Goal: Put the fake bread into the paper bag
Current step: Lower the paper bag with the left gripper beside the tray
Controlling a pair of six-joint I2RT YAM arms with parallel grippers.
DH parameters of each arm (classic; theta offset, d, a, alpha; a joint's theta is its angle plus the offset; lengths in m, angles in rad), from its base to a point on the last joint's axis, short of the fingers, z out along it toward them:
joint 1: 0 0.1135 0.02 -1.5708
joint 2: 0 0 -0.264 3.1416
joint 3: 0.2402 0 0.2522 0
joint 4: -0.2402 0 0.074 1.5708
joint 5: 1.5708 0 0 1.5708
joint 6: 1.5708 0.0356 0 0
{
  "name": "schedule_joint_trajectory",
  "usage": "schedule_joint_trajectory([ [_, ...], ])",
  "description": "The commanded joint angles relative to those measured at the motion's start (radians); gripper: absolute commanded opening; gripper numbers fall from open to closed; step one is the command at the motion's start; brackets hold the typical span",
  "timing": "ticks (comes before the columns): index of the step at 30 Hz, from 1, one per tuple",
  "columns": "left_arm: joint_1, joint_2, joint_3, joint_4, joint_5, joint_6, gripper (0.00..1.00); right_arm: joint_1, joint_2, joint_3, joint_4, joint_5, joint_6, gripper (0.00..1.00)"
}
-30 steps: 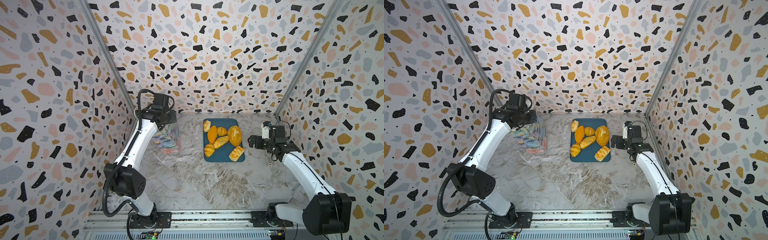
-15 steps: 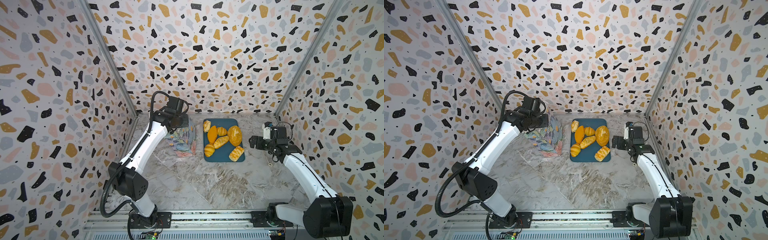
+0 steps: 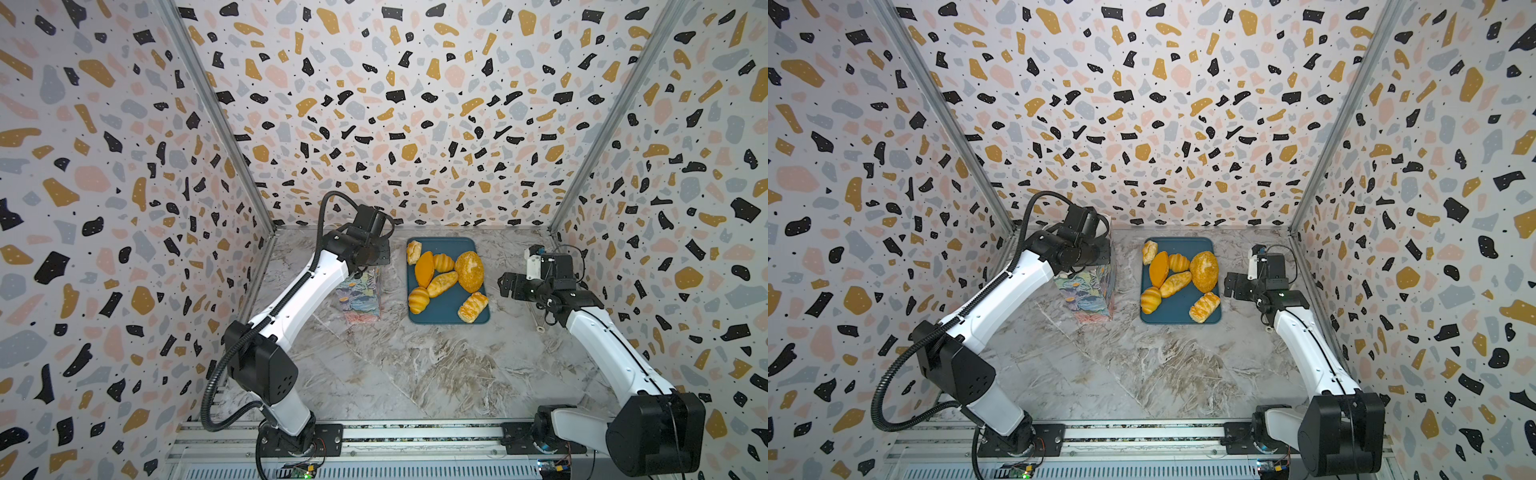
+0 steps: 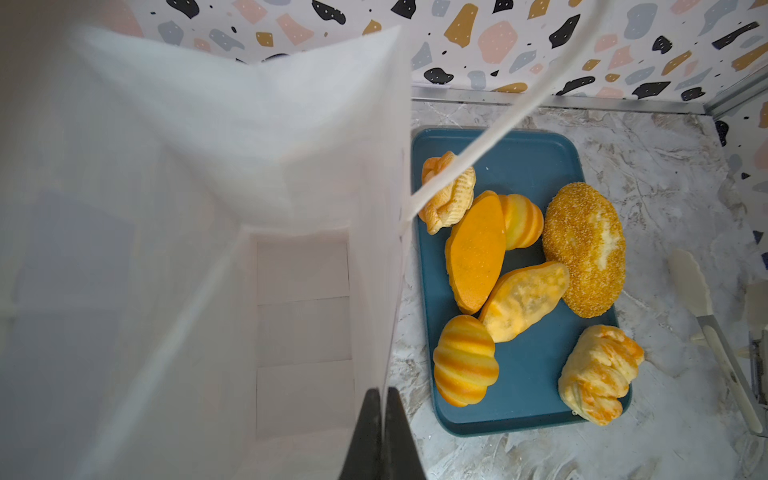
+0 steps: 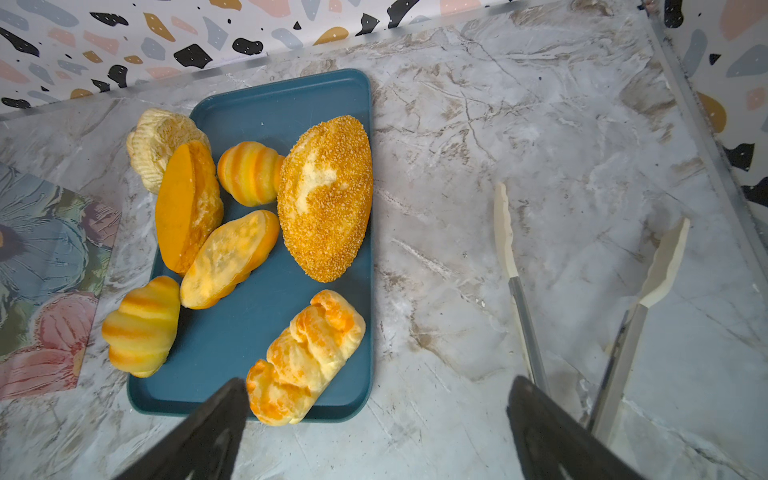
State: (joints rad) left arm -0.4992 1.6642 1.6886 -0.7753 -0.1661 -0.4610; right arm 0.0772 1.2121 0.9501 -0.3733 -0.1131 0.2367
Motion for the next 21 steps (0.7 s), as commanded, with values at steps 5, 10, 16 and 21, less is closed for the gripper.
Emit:
schedule_joint_trajectory([
  [5, -0.009, -0.013, 0.005, 0.054, 0.020, -0.032, 0.52, -0.008, -0.025, -0.009, 0.011, -0.010, -0.008, 0.99],
  [10, -0.010, -0.017, 0.058, 0.046, 0.016, -0.032, 0.74, -0.011, -0.027, -0.009, 0.011, -0.011, -0.008, 0.99],
  [16, -0.010, -0.025, 0.136, 0.021, -0.028, -0.029, 0.87, -0.011, -0.031, -0.009, 0.007, -0.012, -0.007, 0.99],
  [21, -0.010, -0.027, 0.211, 0.015, -0.032, -0.028, 1.00, -0.011, -0.031, -0.005, 0.005, -0.016, -0.005, 0.99],
])
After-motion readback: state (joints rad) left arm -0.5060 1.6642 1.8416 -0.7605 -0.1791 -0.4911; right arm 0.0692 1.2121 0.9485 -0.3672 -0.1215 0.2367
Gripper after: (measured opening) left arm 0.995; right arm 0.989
